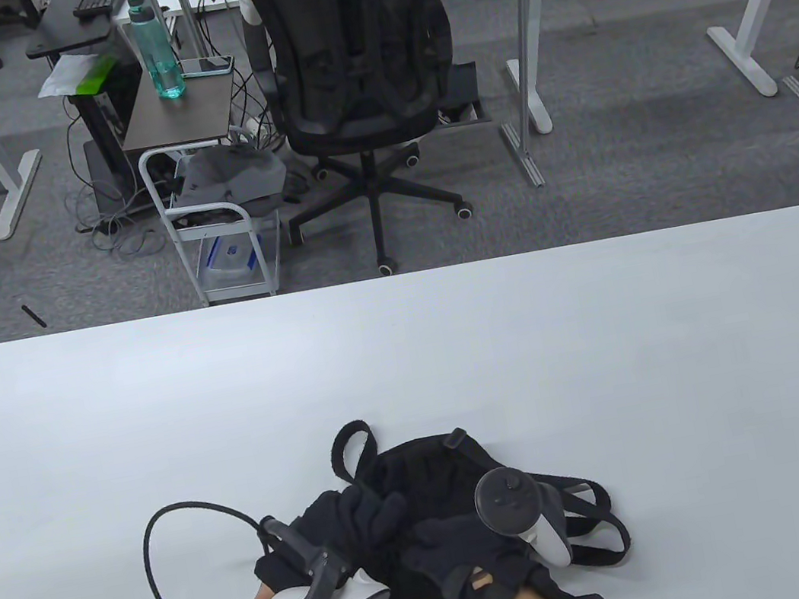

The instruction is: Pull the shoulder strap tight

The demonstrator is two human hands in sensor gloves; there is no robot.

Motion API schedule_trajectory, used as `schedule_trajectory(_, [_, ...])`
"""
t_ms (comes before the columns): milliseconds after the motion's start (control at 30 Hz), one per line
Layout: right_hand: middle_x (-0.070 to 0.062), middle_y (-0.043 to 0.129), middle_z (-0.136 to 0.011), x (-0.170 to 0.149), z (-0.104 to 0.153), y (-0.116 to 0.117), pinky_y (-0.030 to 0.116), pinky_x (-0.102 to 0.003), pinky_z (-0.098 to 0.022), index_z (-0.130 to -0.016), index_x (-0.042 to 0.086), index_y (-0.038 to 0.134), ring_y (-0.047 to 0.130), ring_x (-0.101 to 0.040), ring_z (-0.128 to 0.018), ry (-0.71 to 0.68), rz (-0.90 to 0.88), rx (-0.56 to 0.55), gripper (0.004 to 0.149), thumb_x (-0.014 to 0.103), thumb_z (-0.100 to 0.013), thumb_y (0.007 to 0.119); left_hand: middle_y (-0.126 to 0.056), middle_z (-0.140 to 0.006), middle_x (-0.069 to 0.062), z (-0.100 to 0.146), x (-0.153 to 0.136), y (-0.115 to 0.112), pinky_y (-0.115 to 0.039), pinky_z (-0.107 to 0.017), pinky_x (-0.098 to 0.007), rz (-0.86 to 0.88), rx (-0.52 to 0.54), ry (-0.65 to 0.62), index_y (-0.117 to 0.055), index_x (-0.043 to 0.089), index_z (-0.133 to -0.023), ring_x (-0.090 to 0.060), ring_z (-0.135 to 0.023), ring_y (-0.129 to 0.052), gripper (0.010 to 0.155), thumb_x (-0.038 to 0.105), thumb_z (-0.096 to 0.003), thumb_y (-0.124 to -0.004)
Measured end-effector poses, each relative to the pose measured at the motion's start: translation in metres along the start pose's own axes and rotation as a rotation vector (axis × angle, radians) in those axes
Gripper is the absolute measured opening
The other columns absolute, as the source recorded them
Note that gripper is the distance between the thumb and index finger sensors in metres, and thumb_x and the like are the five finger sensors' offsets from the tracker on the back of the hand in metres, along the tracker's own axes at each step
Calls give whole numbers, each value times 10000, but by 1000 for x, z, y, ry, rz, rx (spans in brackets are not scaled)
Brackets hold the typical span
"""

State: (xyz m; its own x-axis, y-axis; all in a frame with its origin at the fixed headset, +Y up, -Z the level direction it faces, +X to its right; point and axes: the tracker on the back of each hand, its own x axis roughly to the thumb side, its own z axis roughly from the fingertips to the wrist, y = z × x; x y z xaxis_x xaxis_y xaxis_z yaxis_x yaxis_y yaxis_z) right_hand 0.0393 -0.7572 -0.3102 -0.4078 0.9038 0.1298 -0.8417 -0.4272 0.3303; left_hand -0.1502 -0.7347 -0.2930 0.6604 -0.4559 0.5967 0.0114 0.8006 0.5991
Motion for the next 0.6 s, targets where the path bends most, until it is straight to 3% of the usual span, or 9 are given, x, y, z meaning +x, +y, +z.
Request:
schedule_trajectory(67, [-216, 981, -728, -1, -1, -1, 741, -599, -508, -777, 20, 913, 986, -424, -599, -10, -39, -11, 514, 405, -447, 829, -944, -665, 92, -3, 6, 5, -860, -446, -286, 56, 22, -5, -571, 341, -952, -121, -589, -991, 635, 435, -325, -587])
schedule_trajectory(233, [-196, 1070, -545, 1, 1, -1, 800, -573, -440, -627, 11, 996, 1054, -385, -433, -27, -17, -71, 390, 315, -431, 849, -950, -652, 100, -3, 11, 7, -869, -435, -282, 50, 37, -14, -576, 327, -951, -113, -575, -1001, 641, 431, -319, -565])
schedule_trajectory(433, [-190, 1087, -508, 8, 1, 2, 813, -563, -432, -601, 1, 1014, 1067, -371, -403, -31, 19, -50, 386, 300, -436, 835, -956, -624, 114, 1, -8, -8, -869, -432, -295, 67, 8, 60, -529, 439, -950, -113, -562, -1004, 642, 430, -308, -538])
schedule_trajectory(600, [-192, 1086, -515, 6, 0, 3, 809, -564, -435, -606, 5, 1017, 1066, -375, -408, -27, 22, -26, 386, 303, -433, 844, -960, -624, 113, 7, -21, -15, -870, -432, -294, 72, -28, 110, -538, 430, -955, -116, -562, -1006, 642, 431, -314, -550])
